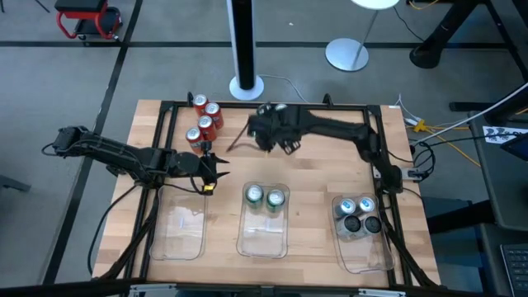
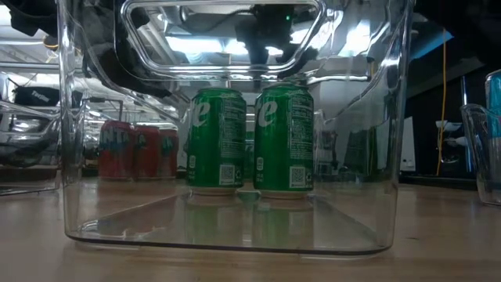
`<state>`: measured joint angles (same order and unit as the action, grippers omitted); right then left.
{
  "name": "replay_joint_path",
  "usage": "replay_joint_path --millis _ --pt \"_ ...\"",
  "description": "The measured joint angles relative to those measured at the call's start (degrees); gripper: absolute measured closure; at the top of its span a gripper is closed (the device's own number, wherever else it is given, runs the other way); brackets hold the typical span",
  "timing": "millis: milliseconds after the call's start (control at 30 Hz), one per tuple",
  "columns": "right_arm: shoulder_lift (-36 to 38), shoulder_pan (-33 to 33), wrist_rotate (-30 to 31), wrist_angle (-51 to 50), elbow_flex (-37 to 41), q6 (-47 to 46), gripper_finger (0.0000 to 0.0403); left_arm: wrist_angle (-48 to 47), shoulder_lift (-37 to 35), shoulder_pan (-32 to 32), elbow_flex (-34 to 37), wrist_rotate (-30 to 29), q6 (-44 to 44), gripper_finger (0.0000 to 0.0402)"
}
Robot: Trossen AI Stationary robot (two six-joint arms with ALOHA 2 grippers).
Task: Sort soda cans
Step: Put the green soda can into the center transparent bin
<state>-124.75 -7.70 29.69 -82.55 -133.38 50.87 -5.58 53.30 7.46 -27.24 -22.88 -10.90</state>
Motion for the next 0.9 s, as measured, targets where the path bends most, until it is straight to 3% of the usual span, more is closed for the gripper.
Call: replay_joint_path --millis 200,433,733,900 --pt "0.00 -6.12 -8.18 3.16 0.00 5.06 0.0051 -0.05 0.00 0.00 0.00 -0.02 0.00 0.0249" --pt "-0.02 -12.37 -9.82 2.99 0.00 5.14 0.0008 -0.07 0.00 0.00 0.00 -0.02 0.01 0.0249" --pt "-0.54 -18.72 -13.44 6.69 -0.04 6.17 0.0005 -0.03 0.00 0.00 0.00 -0.02 -0.04 0.0249" --pt "-1.59 -20.75 -19.11 6.76 0.00 6.15 0.0005 -0.25 0.00 0.02 0.00 -0.02 -0.02 0.0249"
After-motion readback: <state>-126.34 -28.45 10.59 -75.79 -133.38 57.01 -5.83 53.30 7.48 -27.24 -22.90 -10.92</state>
